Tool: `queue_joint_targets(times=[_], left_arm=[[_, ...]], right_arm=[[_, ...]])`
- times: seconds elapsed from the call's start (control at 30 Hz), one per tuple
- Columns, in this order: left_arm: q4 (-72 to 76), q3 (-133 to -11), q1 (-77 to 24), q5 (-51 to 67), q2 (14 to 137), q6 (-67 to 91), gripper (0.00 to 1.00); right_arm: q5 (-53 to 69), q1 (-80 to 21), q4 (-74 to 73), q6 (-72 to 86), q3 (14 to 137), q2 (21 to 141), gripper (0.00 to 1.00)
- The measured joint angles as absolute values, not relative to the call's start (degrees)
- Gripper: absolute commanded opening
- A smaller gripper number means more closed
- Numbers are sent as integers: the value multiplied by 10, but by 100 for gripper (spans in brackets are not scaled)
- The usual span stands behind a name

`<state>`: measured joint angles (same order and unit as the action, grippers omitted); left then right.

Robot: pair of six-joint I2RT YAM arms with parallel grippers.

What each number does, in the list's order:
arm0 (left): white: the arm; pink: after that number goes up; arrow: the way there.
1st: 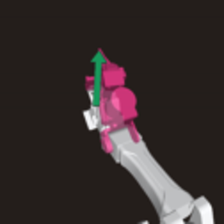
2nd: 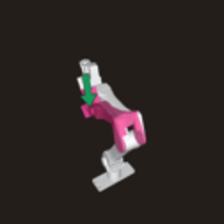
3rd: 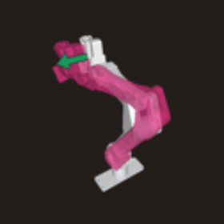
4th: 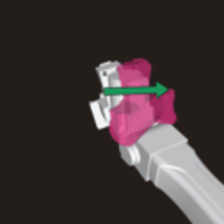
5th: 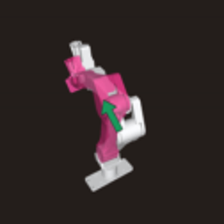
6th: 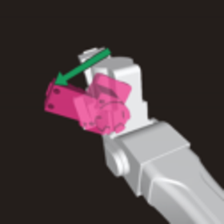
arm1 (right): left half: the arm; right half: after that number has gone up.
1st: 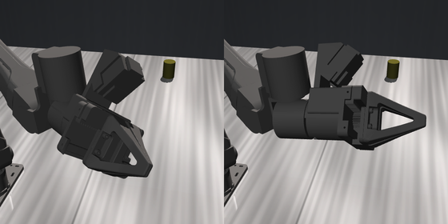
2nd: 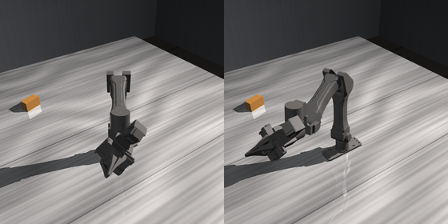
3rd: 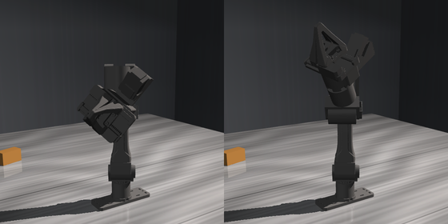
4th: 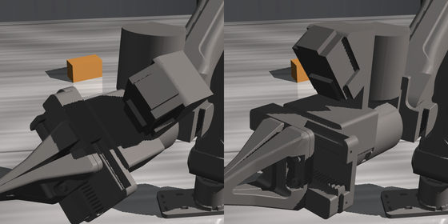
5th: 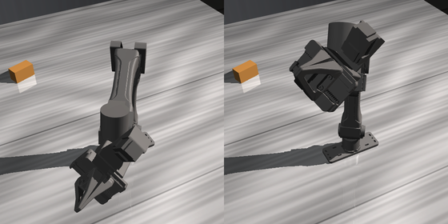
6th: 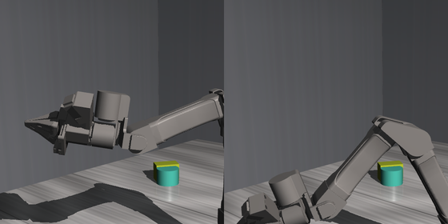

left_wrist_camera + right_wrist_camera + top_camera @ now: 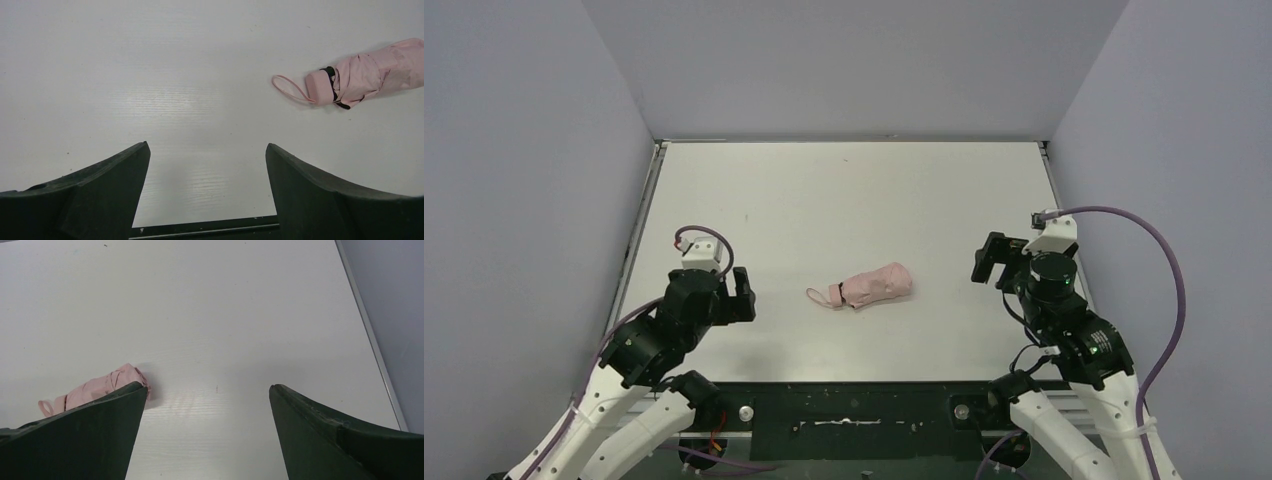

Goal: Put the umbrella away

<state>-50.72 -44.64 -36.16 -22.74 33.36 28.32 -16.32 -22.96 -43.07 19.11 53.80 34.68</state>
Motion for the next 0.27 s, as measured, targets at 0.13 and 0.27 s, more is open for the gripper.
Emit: queue_joint_targets(times=[0.13,0.27], left_arm=[[-509,-446,-362,-227,319,283,86],[-509,-445,-362,-227,302,283,88]], right_arm=[[-163,-230,-439,191,522,327,100],[-163,-230,-452,190,515,309,100]])
